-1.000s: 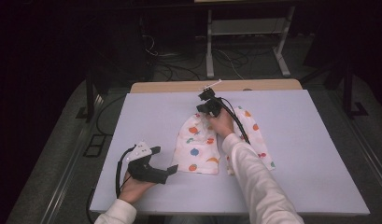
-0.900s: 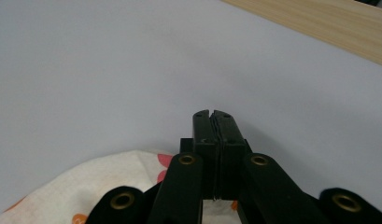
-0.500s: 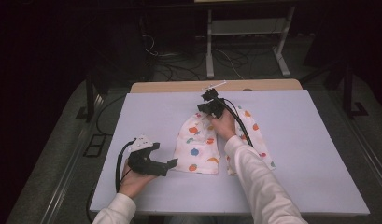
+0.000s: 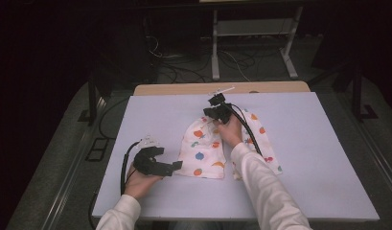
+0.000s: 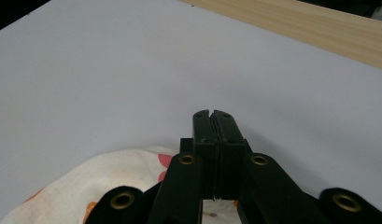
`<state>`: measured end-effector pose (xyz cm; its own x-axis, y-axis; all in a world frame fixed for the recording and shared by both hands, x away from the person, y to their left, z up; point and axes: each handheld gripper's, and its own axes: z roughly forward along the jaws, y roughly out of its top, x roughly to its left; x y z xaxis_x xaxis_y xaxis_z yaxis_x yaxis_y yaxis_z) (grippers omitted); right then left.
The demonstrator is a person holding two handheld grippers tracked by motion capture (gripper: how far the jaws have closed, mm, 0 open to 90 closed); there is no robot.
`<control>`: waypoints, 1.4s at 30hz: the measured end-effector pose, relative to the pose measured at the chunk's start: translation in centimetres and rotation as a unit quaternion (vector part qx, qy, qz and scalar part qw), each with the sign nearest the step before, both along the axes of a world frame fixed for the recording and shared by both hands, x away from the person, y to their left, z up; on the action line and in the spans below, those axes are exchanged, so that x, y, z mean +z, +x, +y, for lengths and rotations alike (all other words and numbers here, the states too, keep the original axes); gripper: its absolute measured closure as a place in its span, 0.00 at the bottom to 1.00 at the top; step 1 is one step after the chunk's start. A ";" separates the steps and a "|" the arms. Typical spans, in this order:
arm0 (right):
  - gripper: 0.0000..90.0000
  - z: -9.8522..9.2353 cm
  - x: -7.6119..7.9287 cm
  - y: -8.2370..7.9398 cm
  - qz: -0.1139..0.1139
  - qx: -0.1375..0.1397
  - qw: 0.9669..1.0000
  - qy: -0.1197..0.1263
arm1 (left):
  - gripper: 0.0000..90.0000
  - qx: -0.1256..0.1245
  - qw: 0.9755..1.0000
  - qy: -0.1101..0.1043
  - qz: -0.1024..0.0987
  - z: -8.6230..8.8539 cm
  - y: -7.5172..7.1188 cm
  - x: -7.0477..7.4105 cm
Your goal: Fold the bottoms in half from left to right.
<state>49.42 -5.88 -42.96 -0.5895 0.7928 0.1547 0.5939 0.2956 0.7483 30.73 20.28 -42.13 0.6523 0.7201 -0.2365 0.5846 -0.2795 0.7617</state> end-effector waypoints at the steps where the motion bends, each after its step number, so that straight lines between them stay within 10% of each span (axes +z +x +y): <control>1: 0.97 -0.1 0.0 0.0 -0.001 -0.001 1.000 0.003 | 0.05 -0.001 1.000 0.001 0.004 0.0 0.0 0.0; 24: 0.97 -0.2 -0.3 -0.1 0.003 -0.005 1.000 0.003 | 0.17 0.002 0.995 0.004 0.097 0.3 0.6 -1.8; 42: 0.97 -0.1 -0.4 -0.2 0.000 -0.006 1.000 0.000 | 0.49 -0.025 0.991 -0.008 0.135 0.3 0.5 -2.1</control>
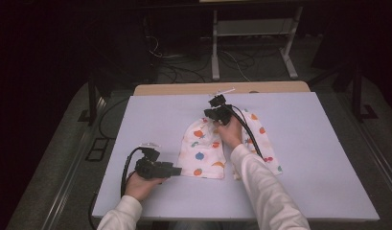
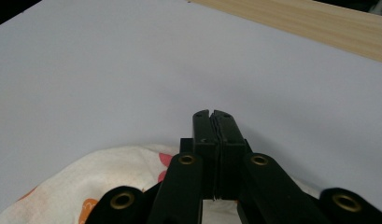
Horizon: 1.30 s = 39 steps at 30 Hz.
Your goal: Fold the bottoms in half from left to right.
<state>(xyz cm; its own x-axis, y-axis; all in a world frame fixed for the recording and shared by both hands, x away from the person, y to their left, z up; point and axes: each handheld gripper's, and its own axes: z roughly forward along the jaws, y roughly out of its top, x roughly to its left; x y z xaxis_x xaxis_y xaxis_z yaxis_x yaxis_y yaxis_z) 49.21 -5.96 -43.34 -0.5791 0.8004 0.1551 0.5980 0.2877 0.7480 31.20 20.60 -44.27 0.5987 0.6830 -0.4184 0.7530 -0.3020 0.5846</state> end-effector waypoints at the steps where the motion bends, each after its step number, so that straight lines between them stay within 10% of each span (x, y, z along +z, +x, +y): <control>1: 0.97 0.0 0.0 0.0 0.000 0.000 1.000 0.001 | 0.49 0.000 1.000 -0.001 0.000 -0.1 0.0 0.0; 24: 0.97 -0.1 -0.1 -0.1 -0.003 0.003 1.000 0.005 | 0.80 0.012 0.999 -0.014 0.029 -0.7 0.9 -0.5; 39: 0.97 -0.4 0.0 -0.1 -0.002 0.000 1.000 0.014 | 0.97 0.001 1.000 0.017 0.003 -1.4 0.7 -0.1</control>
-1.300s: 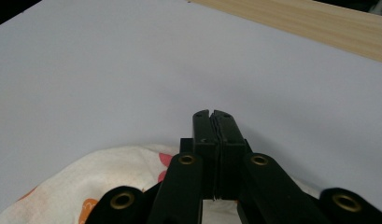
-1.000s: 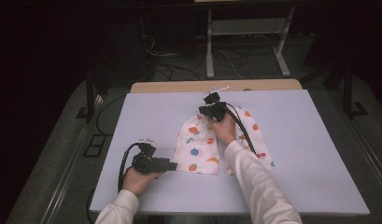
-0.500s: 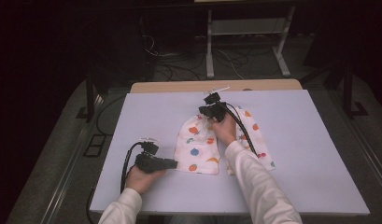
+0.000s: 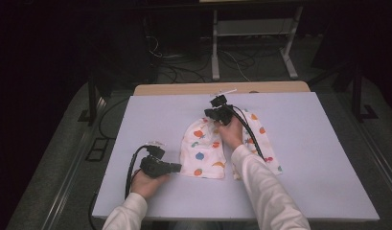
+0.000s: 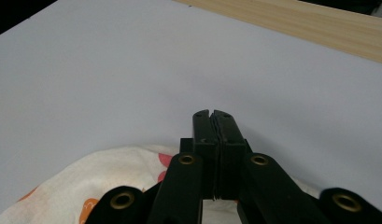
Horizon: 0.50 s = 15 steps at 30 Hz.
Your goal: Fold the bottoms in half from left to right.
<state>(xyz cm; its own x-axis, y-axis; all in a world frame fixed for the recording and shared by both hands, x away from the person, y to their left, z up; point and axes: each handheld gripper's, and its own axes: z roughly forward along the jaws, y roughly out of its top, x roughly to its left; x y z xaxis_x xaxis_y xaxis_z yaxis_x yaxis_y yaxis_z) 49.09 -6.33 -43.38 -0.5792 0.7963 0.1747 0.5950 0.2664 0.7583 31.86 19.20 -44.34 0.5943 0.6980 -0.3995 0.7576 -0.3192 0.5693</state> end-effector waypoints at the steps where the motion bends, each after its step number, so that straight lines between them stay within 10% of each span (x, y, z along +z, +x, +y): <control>1: 0.97 0.0 0.0 0.0 0.000 0.000 1.000 0.000 | 0.97 -0.002 1.000 0.000 -0.002 -0.1 0.0 0.1; 15: 0.97 -2.2 1.6 0.3 -0.001 -0.015 1.000 0.024 | 0.98 -0.065 0.997 0.005 -0.034 -3.7 -1.2 2.5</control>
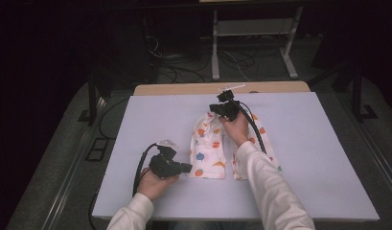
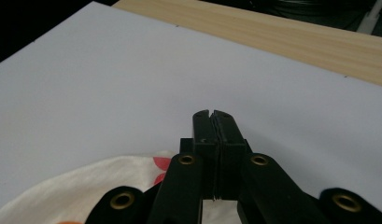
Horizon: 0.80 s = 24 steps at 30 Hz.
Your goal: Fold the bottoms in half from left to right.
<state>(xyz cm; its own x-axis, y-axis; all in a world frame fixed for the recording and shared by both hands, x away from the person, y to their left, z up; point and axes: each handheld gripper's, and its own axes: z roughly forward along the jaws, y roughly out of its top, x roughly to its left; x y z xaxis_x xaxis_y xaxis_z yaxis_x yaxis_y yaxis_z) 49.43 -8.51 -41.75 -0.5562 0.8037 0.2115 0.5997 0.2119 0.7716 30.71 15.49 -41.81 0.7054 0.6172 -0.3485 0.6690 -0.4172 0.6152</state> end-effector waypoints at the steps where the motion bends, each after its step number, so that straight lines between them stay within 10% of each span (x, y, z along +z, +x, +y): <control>1: 0.97 -0.2 0.1 0.1 0.000 0.000 1.000 0.004 | 0.98 -0.005 1.000 0.000 -0.001 -0.3 0.0 0.2; 24: 0.97 -4.1 1.6 0.5 0.011 -0.019 0.999 0.024 | 0.98 -0.068 0.998 -0.015 -0.007 -3.9 -0.1 0.9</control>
<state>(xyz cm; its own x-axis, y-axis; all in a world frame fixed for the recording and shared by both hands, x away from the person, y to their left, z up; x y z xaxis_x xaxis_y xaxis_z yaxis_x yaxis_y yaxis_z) 49.93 -12.61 -40.13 -0.5204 0.8127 0.2619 0.6235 0.1522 0.7669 30.59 11.57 -40.88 0.7871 0.5043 -0.3551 0.5985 -0.4855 0.6373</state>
